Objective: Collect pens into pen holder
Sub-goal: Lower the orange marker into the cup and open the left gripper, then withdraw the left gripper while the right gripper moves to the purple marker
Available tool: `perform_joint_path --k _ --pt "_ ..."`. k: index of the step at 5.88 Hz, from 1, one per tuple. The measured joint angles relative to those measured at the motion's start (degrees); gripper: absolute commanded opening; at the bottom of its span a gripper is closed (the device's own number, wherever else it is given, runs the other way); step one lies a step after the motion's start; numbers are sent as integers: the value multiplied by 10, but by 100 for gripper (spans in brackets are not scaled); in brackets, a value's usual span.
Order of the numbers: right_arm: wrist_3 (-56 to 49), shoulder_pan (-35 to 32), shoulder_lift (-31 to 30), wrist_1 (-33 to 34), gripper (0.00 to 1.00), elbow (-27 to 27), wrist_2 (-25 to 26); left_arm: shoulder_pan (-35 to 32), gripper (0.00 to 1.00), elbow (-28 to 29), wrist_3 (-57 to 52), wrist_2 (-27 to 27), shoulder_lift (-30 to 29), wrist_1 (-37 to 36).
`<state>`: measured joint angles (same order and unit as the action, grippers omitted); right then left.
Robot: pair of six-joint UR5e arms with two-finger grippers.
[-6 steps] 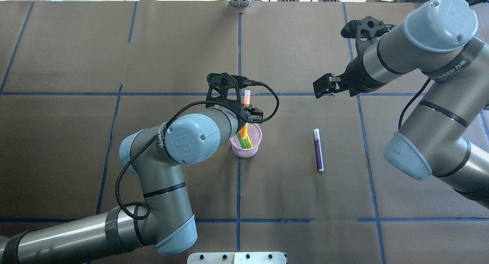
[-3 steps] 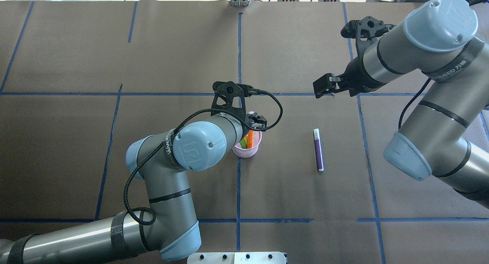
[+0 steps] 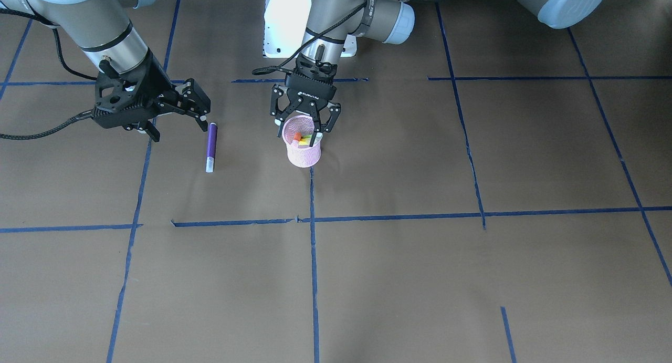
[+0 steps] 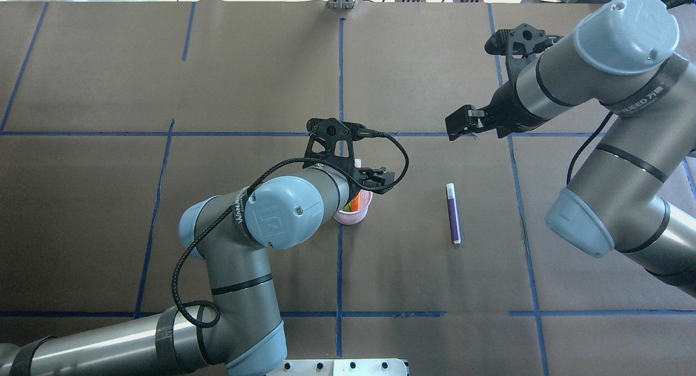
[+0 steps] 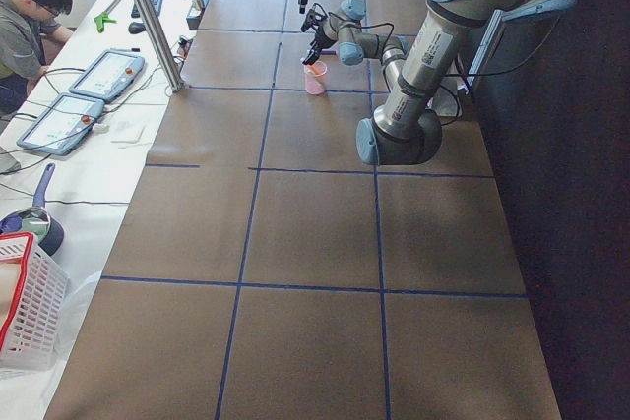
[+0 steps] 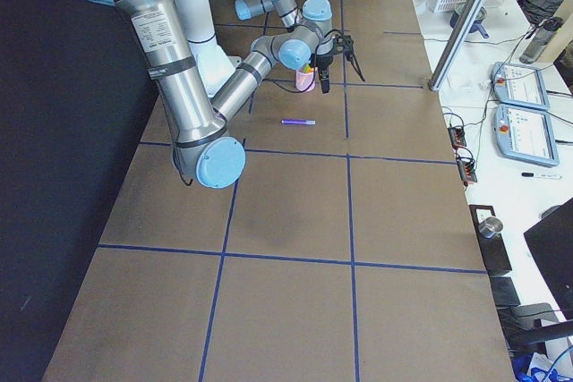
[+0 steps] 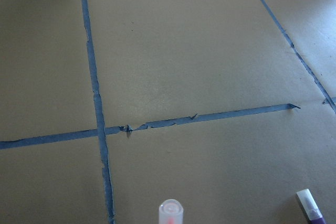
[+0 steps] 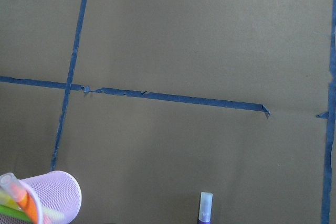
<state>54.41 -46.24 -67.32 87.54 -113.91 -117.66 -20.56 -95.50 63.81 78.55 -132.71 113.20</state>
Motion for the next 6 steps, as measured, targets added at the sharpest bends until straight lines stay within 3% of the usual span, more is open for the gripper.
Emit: perform_joint_path --k 3,6 --pt "0 0 -1 1 100 2 0 -40 99 -23 -21 87 2 -51" --pt "1 9 -9 2 100 4 11 -112 99 -70 -21 232 9 -248"
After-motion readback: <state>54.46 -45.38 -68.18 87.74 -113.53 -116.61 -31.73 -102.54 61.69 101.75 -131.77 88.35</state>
